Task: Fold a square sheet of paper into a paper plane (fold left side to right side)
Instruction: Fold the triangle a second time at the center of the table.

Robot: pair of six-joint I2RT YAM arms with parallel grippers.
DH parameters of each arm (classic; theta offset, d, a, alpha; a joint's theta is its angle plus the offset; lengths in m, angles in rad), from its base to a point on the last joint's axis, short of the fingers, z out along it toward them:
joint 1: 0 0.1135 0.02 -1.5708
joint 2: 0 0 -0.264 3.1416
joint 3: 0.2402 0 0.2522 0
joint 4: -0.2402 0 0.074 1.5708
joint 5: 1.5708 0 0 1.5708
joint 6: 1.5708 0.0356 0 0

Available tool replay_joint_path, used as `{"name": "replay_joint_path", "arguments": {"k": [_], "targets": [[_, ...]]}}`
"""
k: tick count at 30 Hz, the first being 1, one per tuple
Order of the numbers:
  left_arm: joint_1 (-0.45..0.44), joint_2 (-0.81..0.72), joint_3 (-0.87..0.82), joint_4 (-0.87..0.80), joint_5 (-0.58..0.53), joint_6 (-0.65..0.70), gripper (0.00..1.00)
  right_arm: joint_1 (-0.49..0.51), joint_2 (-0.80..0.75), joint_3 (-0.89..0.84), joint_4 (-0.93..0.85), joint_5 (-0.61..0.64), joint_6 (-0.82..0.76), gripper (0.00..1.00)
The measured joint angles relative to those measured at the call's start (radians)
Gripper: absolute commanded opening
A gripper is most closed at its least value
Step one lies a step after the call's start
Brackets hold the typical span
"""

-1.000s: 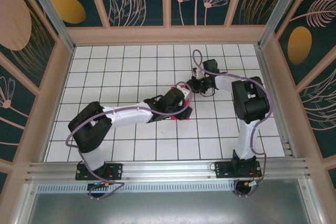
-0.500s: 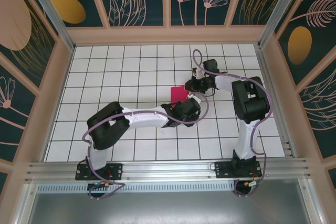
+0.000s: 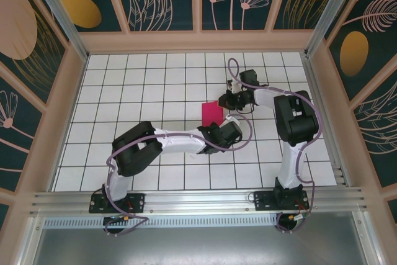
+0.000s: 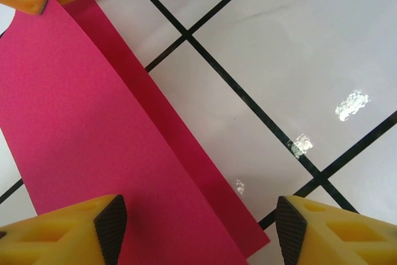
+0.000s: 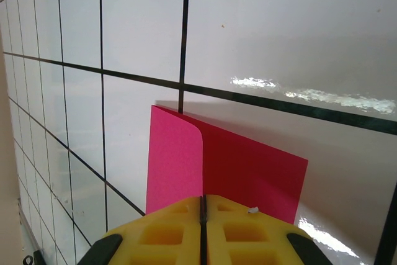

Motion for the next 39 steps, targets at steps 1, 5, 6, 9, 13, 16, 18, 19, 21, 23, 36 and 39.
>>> {"name": "replay_joint_path", "arguments": {"k": [1, 5, 6, 9, 13, 16, 18, 19, 21, 23, 36, 39], "targets": [[0.0, 0.0, 0.0, -0.001, -0.005, 0.001, 0.6, 0.0, 0.0, 0.003, -0.001, 0.0, 0.0, 0.11], [0.0, 0.0, 0.0, -0.005, -0.011, 0.006, 0.48, 0.0, 0.0, 0.01, -0.003, 0.0, 0.0, 0.11], [0.0, 0.0, 0.0, -0.005, -0.013, 0.007, 0.46, 0.0, 0.0, 0.011, -0.004, 0.0, 0.0, 0.11], [0.0, 0.0, 0.0, -0.005, -0.015, 0.007, 0.39, 0.0, 0.0, 0.016, -0.009, 0.0, 0.0, 0.12], [0.0, 0.0, 0.0, -0.005, -0.015, 0.007, 0.29, 0.0, 0.0, 0.02, -0.011, 0.0, 0.0, 0.12], [0.0, 0.0, 0.0, -0.005, -0.015, 0.004, 0.21, 0.0, 0.0, 0.021, -0.016, 0.0, 0.0, 0.14], [0.0, 0.0, 0.0, -0.005, -0.015, 0.002, 0.14, 0.0, 0.0, 0.024, -0.019, 0.0, 0.0, 0.16], [0.0, 0.0, 0.0, -0.005, -0.015, 0.0, 0.12, 0.0, 0.0, 0.026, -0.02, 0.0, -0.001, 0.17], [0.0, 0.0, 0.0, -0.005, -0.015, -0.002, 0.09, 0.0, 0.0, 0.032, -0.023, 0.001, -0.001, 0.19], [0.0, 0.0, 0.0, -0.005, -0.015, -0.003, 0.08, 0.0, 0.0, 0.037, -0.023, 0.003, -0.001, 0.26], [0.03, -0.061, -0.042, 0.02, 0.093, -0.031, 0.07, -0.09, -0.293, -0.081, 0.017, 0.061, 0.031, 0.62], [0.067, -0.098, -0.066, 0.048, 0.164, -0.048, 0.08, -0.105, -0.383, -0.176, 0.048, 0.075, 0.044, 0.59]]}}
